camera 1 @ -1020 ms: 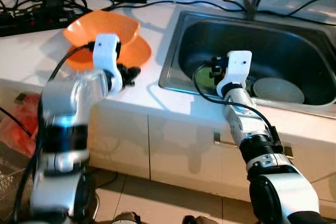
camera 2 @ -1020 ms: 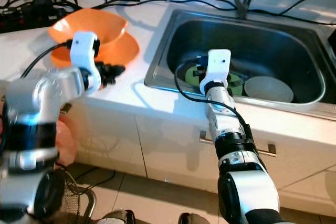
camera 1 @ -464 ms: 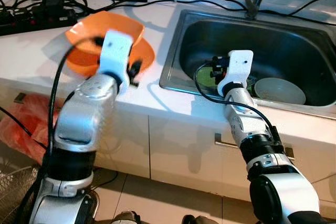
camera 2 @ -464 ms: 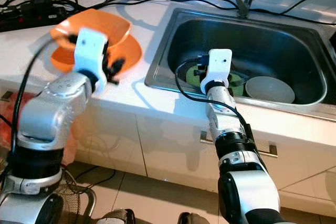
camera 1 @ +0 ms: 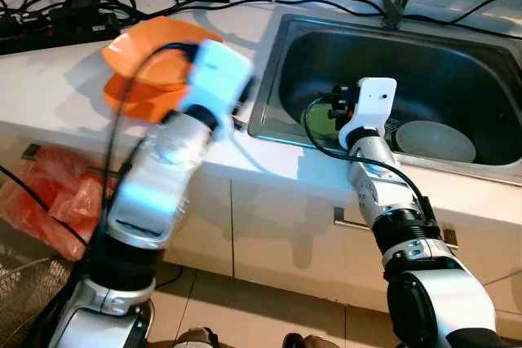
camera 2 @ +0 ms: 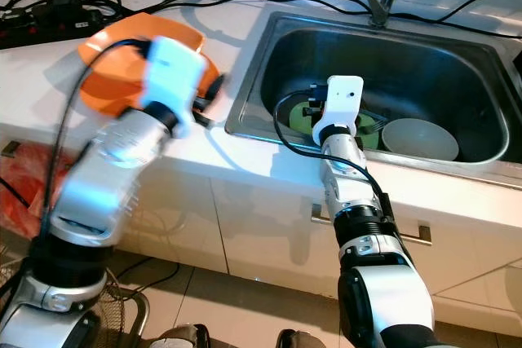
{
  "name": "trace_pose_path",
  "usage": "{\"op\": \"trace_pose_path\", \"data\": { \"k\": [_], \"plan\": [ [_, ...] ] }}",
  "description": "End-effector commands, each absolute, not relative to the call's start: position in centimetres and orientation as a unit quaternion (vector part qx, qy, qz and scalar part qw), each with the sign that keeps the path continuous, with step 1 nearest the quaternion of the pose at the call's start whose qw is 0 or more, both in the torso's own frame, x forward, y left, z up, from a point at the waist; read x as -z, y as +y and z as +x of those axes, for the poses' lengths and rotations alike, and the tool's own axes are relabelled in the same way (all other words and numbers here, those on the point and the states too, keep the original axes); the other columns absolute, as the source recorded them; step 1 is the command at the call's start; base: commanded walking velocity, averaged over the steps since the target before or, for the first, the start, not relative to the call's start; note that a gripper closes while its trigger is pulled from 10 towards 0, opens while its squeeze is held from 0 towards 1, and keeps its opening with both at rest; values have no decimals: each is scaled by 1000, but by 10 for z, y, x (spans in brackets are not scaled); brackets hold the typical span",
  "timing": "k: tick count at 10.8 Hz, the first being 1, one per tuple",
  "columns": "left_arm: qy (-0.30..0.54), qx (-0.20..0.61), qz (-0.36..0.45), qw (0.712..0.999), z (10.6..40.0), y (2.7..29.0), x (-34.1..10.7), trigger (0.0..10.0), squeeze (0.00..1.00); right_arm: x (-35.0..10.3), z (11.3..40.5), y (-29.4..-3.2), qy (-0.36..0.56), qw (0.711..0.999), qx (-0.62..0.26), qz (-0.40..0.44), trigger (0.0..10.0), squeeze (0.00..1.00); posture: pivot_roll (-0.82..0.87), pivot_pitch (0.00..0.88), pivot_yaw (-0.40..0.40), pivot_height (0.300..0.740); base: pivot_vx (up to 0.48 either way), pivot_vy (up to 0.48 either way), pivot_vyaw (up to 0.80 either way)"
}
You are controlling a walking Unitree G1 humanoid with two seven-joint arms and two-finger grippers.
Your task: Kitchen organization
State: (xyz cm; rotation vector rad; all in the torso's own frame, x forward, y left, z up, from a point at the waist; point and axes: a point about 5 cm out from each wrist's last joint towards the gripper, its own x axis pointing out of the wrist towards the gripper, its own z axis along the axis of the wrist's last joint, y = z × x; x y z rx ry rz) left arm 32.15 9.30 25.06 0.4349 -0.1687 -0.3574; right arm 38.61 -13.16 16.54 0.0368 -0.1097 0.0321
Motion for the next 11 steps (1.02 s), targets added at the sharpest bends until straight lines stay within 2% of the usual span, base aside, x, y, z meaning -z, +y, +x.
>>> {"op": "trace_pose_path", "data": {
  "k": [1,5,9,11],
  "plan": [
    [-108,155,258,948,324,94,-259,10000,0,-155,383,-134,-35,999,-11,27,10000,0,119,104,-41,740,0,0,0],
    [-83,83,373,920,337,118,-249,10000,0,-154,383,-135,-34,999,-8,27,10000,0,108,101,-39,740,0,0,0],
    [-23,35,424,905,341,145,-241,10000,0,-153,382,-135,-32,999,-8,26,10000,0,111,101,-42,740,0,0,0],
    [-18,28,428,903,342,148,-240,10000,0,-153,383,-135,-32,999,-9,26,10000,0,110,99,-42,740,0,0,0]
  ]
}}
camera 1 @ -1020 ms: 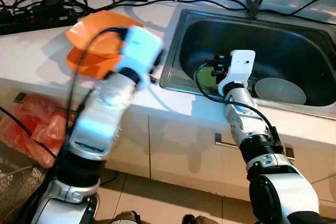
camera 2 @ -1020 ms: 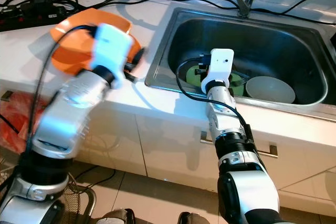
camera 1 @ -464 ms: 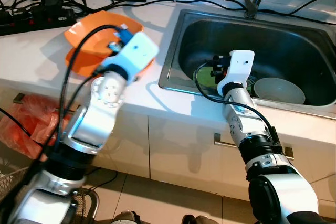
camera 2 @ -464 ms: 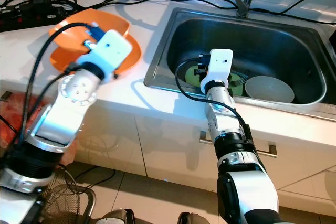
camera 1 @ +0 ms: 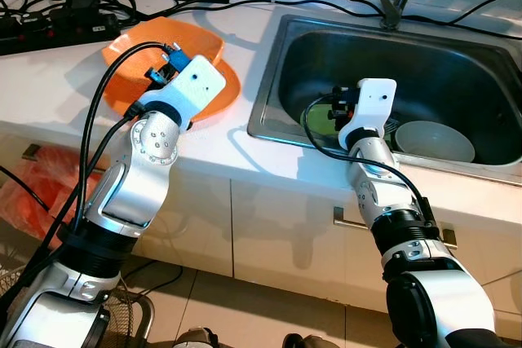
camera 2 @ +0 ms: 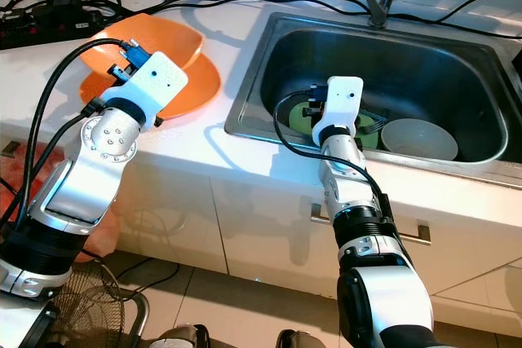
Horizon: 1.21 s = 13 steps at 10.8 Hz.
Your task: Kitchen organization
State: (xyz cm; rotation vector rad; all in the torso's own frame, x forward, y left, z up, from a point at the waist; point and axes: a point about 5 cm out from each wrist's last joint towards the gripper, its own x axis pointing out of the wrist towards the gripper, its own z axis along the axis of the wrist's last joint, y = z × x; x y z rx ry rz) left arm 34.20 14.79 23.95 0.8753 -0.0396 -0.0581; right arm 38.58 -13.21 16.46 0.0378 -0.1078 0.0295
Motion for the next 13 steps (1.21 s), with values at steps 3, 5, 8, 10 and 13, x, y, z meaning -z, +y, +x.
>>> {"op": "trace_pose_path", "data": {
  "k": [3,5,8,10,13],
  "plan": [
    [10,31,434,900,346,152,-235,10000,0,-154,383,-135,-33,999,-9,25,10000,0,105,91,-40,740,0,0,0],
    [22,34,446,894,353,153,-231,10000,0,-156,384,-135,-36,999,-8,24,10000,0,98,82,-38,740,0,0,0],
    [20,17,452,891,367,154,-233,10000,0,-156,384,-135,-38,999,-9,26,10000,0,99,74,-37,740,0,0,0],
    [14,14,459,888,376,152,-238,4471,0,-157,384,-134,-38,999,-10,26,10000,0,94,77,-36,740,0,0,0],
    [12,27,459,888,378,147,-235,0,0,-157,384,-138,-38,999,-4,24,10000,0,89,82,-33,740,0,0,0]
  ]
}}
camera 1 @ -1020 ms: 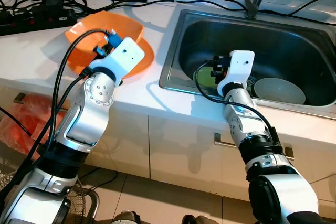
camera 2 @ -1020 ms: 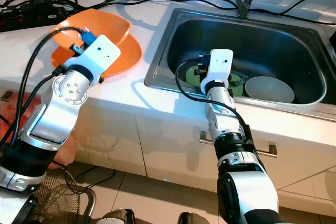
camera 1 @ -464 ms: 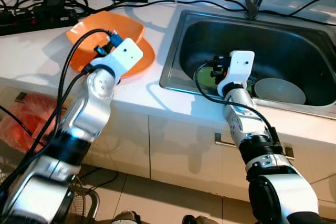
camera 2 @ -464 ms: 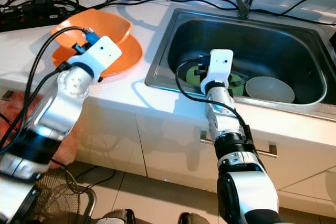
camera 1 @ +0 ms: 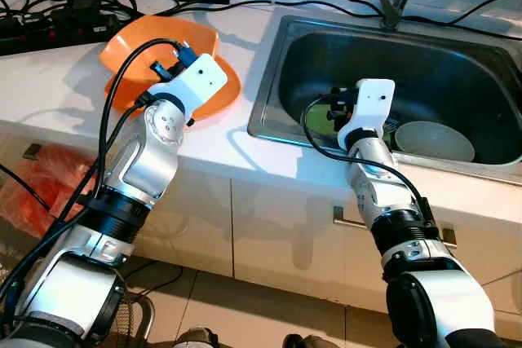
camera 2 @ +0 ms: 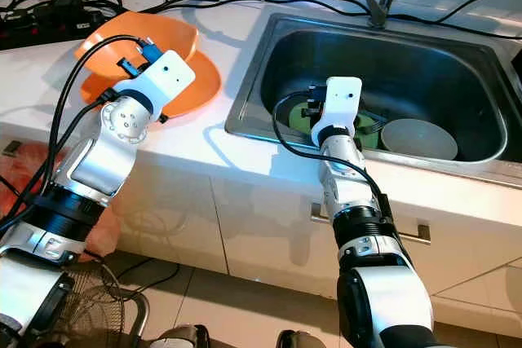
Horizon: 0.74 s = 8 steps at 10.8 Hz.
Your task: Kitchen organization
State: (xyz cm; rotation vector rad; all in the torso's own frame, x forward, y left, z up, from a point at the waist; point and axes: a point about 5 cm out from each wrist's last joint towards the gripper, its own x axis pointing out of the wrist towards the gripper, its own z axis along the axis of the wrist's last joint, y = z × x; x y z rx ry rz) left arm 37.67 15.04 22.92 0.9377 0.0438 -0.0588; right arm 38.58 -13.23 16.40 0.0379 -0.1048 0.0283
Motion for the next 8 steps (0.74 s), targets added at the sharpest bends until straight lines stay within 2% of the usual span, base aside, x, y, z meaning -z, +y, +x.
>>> {"op": "trace_pose_path", "data": {
  "k": [1,5,8],
  "plan": [
    [11,28,459,888,379,147,-235,0,0,-157,384,-138,-37,999,-4,25,10000,0,92,82,-34,740,0,0,0],
    [4,35,464,885,378,145,-236,0,0,-157,384,-136,-37,999,-4,26,10000,0,95,81,-35,740,0,0,0],
    [-1,43,489,871,378,142,-235,0,0,-156,384,-137,-36,999,-2,27,10000,0,92,83,-33,740,0,0,0]
  ]
}}
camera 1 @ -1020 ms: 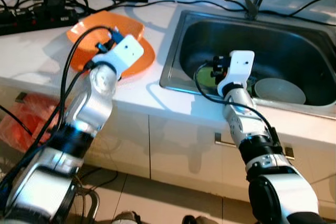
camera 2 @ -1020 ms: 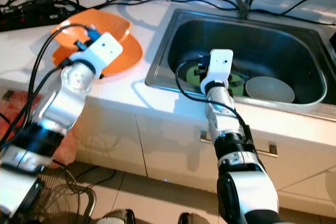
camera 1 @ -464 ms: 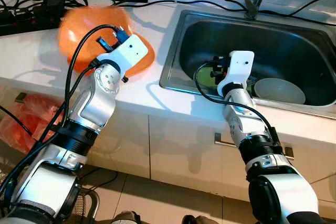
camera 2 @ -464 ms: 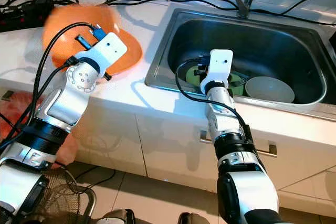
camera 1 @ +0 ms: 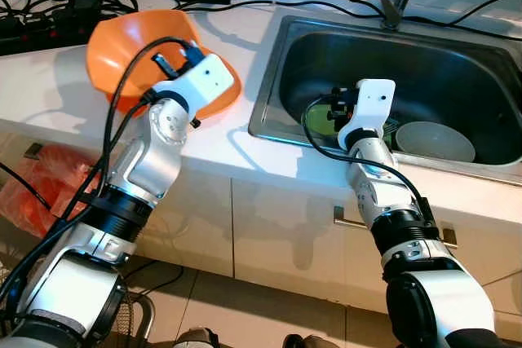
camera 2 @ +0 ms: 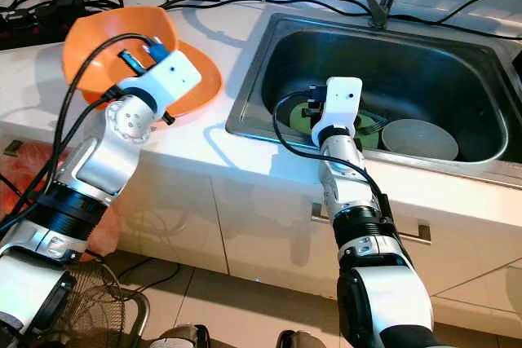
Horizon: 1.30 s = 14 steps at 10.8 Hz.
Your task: Kitchen organization
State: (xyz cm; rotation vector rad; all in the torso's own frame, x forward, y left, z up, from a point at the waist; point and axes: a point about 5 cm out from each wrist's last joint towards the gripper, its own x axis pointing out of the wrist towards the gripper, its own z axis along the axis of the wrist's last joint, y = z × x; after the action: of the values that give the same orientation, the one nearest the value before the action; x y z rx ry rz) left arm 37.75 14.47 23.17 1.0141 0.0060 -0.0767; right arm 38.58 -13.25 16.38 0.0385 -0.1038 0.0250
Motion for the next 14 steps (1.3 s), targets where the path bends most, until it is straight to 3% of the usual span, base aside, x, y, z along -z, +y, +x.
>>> {"op": "trace_pose_path", "data": {
  "k": [1,2,3,4,5,8,14],
  "plan": [
    [-9,43,503,863,378,141,-236,0,0,-156,384,-137,-37,999,-1,28,10000,0,92,83,-33,740,0,0,0],
    [-29,42,533,845,378,140,-240,0,0,-156,384,-137,-37,999,0,28,10000,0,92,83,-33,740,0,0,0],
    [-96,50,609,786,375,129,-253,0,0,-156,384,-137,-37,999,1,30,10000,0,92,83,-33,740,0,0,0],
    [-129,56,632,762,374,122,-257,4314,0,-156,384,-137,-37,999,1,30,10000,0,92,83,-33,740,0,0,0],
    [-145,61,643,750,373,117,-259,10000,0,-156,384,-137,-37,999,1,30,10000,0,92,83,-33,740,0,0,0],
    [-170,85,657,730,373,105,-254,10000,0,-161,385,-138,-45,998,1,42,10000,0,92,82,-34,740,0,0,0],
    [-212,150,653,712,372,70,-224,10000,0,-220,393,-137,-94,962,-43,251,10000,0,68,70,-32,740,0,0,0]
  ]
}}
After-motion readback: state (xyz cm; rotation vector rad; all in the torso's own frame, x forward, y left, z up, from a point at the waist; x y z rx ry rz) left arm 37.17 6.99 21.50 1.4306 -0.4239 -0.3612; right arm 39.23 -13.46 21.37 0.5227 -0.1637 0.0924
